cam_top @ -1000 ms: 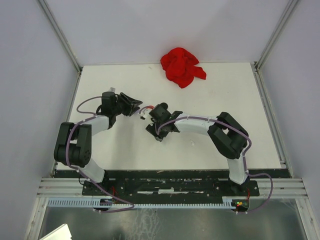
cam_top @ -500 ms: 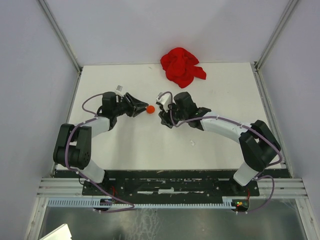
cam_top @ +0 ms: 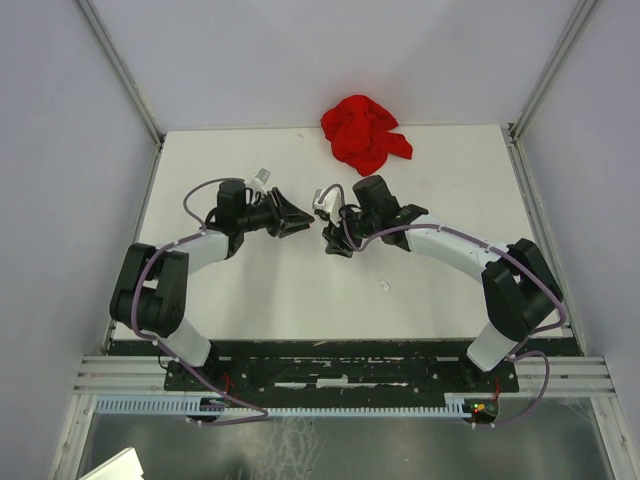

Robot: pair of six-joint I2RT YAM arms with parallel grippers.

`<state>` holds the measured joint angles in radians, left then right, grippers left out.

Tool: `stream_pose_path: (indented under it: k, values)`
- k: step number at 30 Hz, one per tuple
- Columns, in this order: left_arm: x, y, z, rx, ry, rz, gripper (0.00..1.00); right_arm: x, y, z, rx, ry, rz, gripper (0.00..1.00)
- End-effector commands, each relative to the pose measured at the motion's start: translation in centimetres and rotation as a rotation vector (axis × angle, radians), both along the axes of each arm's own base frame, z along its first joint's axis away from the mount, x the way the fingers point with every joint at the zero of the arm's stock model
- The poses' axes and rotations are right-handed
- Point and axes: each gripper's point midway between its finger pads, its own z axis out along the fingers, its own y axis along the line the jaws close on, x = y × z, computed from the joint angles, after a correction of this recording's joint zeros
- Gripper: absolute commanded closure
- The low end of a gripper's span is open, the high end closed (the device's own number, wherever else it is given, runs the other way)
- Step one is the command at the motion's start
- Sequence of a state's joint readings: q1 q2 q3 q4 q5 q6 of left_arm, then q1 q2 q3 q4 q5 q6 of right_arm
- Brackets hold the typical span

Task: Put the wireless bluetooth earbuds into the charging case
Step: Pick up the charging case at the center of the board.

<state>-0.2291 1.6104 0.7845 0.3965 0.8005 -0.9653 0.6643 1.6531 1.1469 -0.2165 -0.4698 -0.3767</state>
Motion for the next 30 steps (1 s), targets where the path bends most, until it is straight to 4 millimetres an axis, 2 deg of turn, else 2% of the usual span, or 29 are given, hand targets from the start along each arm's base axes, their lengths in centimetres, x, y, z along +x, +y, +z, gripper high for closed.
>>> stream_pose_path:
  k: [1,14,22,26,30]
  values:
    - [-0.7,-1.9,1.2,0.012,-0.091,-0.118,0.54,0.5,0.6,1.7,0.016,-0.041,0.049,0.83]
    - [-2.2,-4.4,-0.4,0.055,-0.067,-0.224,0.54,0.3,0.3,1.6,-0.001,-0.041,0.056,0.83]
    - [-3.1,-5.3,-0.6,0.044,-0.068,-0.282,0.55,0.5,0.3,1.3,-0.008,-0.036,0.054,0.83]
    - [-3.6,-5.8,-0.7,0.043,-0.070,-0.307,0.58,0.6,0.3,1.1,-0.017,-0.037,0.052,0.83]
    - [-3.9,-6.0,-0.9,0.042,-0.065,-0.316,0.66,0.8,0.3,1.1,-0.021,-0.043,0.046,0.83]
